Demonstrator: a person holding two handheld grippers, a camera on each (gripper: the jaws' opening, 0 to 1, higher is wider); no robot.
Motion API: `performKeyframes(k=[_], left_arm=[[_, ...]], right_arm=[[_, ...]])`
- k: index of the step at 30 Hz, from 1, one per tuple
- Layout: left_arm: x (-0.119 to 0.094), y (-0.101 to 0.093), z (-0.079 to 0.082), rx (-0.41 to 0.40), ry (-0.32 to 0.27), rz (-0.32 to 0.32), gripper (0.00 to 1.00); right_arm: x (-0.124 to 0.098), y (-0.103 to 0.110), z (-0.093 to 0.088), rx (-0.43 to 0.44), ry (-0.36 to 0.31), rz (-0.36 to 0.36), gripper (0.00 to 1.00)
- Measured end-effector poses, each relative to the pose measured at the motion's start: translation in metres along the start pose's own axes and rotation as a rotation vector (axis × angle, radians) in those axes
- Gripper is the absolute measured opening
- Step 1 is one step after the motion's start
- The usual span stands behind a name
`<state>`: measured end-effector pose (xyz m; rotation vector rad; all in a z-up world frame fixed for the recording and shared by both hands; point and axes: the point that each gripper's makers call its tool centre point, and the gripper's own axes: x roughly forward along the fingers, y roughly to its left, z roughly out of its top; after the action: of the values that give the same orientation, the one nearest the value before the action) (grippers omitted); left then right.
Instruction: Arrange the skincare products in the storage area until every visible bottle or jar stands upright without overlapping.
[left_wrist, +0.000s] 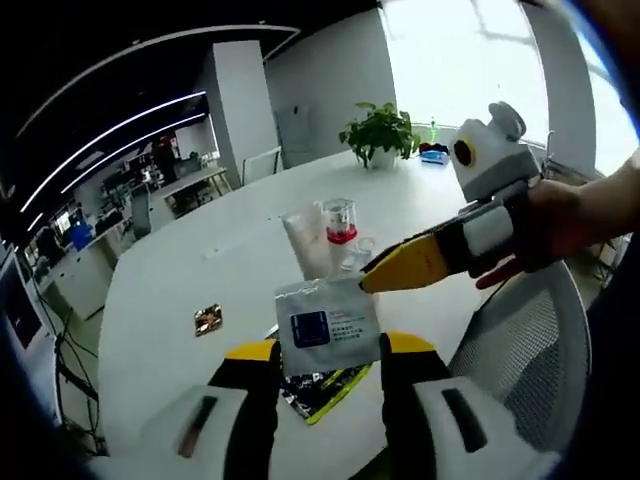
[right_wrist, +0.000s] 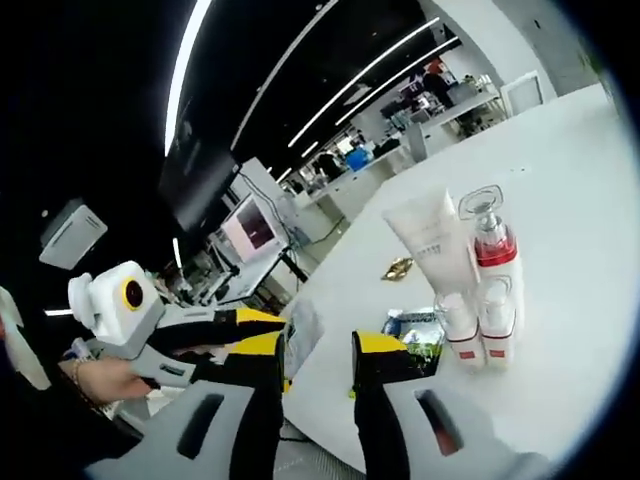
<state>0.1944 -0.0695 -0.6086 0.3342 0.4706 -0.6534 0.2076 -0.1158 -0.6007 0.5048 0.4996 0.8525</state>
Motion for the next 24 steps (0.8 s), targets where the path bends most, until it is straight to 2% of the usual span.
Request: performKeyframes(k=[1, 4, 9, 11, 12, 14, 18, 20, 21, 22, 24], left_arm=[[0.000, 0.000, 0.000, 0.003, -0.001, -0.002, 0.39], [-0.004, 0.004, 0.001, 0.016, -0.006, -0.011, 0.39], [-0.006, 0.008, -0.002, 0.014, -0.016, -0.027, 0.39], [-0.006, 0.009, -0.005, 0.017, -0.012, -0.032, 0.39], [-0.005, 0.010, -0.007, 0.011, -0.012, -0.035, 0.39], [-0.004, 0.010, -0.010, -0.004, -0.018, -0.054, 0.39], [-0.007, 0.010, -0.016, -0.036, -0.034, -0.090, 0.41], [-0.009, 0.013, -0.023, -0.057, -0.027, -0.105, 0.49], [-0.012, 0.013, -0.023, -0.121, -0.060, -0.131, 0.54], [-0.015, 0.013, -0.023, -0.172, -0.070, -0.150, 0.59], [-0.022, 0.024, -0.025, -0.287, -0.098, -0.181, 0.59]], right_arm=[[0.002, 0.000, 0.001, 0.031, -0.015, 0.001, 0.20], [0.007, -0.001, 0.000, 0.030, -0.016, -0.012, 0.15], [0.017, 0.007, -0.004, 0.023, 0.003, -0.001, 0.05], [0.019, 0.007, -0.006, 0.047, 0.015, -0.003, 0.02], [0.019, 0.010, -0.005, 0.067, 0.000, 0.009, 0.01], [0.019, 0.010, -0.008, 0.088, 0.012, 0.003, 0.01], [0.021, 0.012, -0.011, 0.074, 0.000, 0.006, 0.01], [0.022, 0.014, -0.010, 0.091, -0.013, 0.018, 0.01], [0.022, 0.016, -0.009, 0.091, -0.016, 0.022, 0.01], [0.022, 0.017, -0.010, 0.086, -0.015, 0.025, 0.01], [0.023, 0.021, -0.011, 0.077, -0.006, 0.042, 0.01]])
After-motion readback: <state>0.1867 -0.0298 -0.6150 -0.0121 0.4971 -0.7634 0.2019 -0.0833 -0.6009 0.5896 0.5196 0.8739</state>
